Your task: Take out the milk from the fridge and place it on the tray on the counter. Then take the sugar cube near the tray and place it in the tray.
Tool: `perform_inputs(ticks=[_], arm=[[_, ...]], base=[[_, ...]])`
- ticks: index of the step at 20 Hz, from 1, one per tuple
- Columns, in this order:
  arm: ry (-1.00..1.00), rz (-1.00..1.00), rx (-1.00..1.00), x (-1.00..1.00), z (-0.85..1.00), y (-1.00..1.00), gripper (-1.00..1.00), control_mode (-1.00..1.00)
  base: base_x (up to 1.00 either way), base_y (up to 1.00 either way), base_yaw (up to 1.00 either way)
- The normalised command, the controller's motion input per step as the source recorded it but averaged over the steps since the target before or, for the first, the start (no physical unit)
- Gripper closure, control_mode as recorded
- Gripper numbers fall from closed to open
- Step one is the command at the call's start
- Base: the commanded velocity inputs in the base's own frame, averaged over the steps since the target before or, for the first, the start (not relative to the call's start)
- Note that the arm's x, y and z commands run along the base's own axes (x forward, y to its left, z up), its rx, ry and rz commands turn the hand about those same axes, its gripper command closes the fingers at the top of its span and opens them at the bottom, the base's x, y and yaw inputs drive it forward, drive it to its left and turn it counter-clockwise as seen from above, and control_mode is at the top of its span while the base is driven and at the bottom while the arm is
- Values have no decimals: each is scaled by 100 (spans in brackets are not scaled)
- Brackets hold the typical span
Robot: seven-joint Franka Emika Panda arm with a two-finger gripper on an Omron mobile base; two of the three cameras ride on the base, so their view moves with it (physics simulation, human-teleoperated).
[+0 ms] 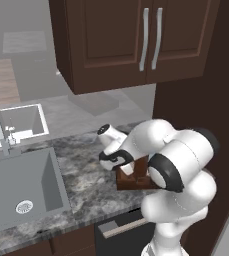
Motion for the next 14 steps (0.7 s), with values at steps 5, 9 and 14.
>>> perform_inputs(ticks=[5, 9, 14], arm=[[-9, 0, 0, -15, -2, 0, -100, -100], [-11, 0, 0, -19, 20, 6, -100, -100], [-2, 0, 0, -4, 32, 1, -100, -100]], base=[[0, 0, 0], [0, 0, 0], [0, 0, 0]])
